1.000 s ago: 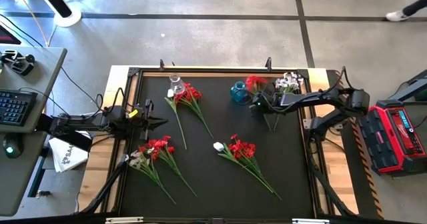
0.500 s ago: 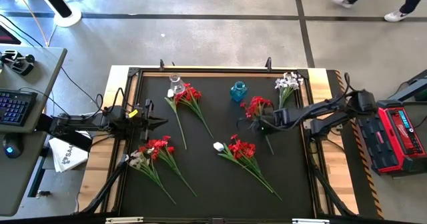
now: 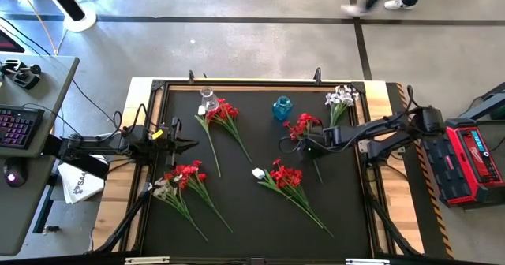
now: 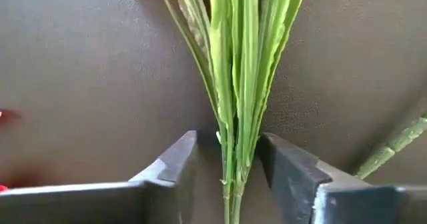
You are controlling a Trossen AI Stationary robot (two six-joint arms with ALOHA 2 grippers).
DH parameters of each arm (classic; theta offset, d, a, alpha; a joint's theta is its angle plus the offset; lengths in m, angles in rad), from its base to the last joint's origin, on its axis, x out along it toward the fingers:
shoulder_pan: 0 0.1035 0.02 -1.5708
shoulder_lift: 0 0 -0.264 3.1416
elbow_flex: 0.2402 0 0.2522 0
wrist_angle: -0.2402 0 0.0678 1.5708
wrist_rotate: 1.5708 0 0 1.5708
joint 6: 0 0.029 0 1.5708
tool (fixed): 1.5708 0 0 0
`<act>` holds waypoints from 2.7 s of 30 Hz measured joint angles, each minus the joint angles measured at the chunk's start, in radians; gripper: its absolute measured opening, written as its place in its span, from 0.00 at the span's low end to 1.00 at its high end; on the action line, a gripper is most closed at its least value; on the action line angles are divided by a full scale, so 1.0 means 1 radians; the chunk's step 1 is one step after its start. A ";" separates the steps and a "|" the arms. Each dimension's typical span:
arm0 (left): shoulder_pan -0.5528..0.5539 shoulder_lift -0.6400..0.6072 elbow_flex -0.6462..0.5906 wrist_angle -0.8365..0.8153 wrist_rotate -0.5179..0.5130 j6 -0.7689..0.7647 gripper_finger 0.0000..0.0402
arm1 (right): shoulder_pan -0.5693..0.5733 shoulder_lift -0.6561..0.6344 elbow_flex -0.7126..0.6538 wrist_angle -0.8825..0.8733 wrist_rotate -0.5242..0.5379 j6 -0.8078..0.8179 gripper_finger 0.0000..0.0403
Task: Sort flowers into vase by color
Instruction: Put the top right red flowers into the blue vase
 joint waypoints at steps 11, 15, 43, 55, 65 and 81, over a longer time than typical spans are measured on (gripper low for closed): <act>0.000 0.000 0.000 0.000 0.000 0.000 0.00 | -0.068 0.002 -0.003 0.018 0.062 -0.097 0.20; 0.000 0.000 0.000 0.000 0.000 0.000 0.00 | -0.062 0.002 -0.003 0.019 0.084 -0.113 0.04; 0.000 0.000 0.000 0.000 0.001 0.000 0.00 | -0.163 -0.042 -0.161 1.893 0.232 -1.482 0.00; 0.000 0.000 0.000 0.007 0.001 -0.008 0.00 | -0.335 0.192 -0.055 1.932 0.203 -1.386 0.00; 0.000 0.000 0.000 0.007 0.001 -0.010 0.00 | -0.279 0.142 -0.056 1.934 0.240 -1.462 0.00; 0.000 0.000 0.000 0.006 0.001 -0.009 0.00 | -0.329 0.133 -0.056 1.691 0.291 -1.234 0.01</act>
